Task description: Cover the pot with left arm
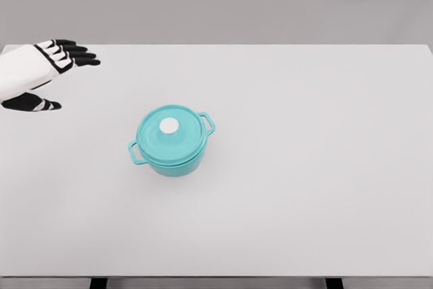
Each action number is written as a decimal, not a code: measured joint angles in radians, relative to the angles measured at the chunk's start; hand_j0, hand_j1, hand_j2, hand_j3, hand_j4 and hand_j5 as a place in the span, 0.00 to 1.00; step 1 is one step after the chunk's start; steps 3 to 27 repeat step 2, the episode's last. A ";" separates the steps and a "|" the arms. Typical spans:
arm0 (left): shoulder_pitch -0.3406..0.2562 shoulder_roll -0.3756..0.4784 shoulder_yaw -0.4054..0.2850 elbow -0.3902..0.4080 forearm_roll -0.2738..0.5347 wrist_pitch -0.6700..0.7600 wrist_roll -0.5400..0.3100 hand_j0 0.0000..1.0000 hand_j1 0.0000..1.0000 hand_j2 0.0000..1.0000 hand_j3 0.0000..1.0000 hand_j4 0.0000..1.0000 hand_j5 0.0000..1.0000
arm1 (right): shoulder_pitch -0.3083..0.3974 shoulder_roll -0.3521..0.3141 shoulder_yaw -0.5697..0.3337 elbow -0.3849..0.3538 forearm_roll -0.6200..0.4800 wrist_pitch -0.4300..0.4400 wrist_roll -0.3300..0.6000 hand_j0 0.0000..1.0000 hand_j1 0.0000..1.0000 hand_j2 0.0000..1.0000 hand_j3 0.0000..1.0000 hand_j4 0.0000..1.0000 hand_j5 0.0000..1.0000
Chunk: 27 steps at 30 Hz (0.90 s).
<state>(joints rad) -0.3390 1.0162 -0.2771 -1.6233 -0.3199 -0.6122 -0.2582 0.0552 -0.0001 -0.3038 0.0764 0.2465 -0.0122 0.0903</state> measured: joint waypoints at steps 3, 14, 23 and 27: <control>0.000 0.001 0.002 0.002 0.000 0.000 0.000 1.00 1.00 1.00 1.00 1.00 1.00 | 0.000 0.000 0.000 0.000 0.000 0.000 0.000 1.00 1.00 1.00 1.00 1.00 1.00; 0.000 0.001 0.002 0.002 0.000 0.000 0.000 1.00 1.00 1.00 1.00 1.00 1.00 | 0.000 0.000 0.000 0.000 0.000 0.000 0.000 1.00 1.00 1.00 1.00 1.00 1.00; 0.000 0.001 0.002 0.002 0.000 0.000 0.000 1.00 1.00 1.00 1.00 1.00 1.00 | 0.000 0.000 0.000 0.000 0.000 0.000 0.000 1.00 1.00 1.00 1.00 1.00 1.00; 0.000 0.001 0.002 0.002 0.000 0.000 0.000 1.00 1.00 1.00 1.00 1.00 1.00 | 0.000 0.000 0.000 0.000 0.000 0.000 0.000 1.00 1.00 1.00 1.00 1.00 1.00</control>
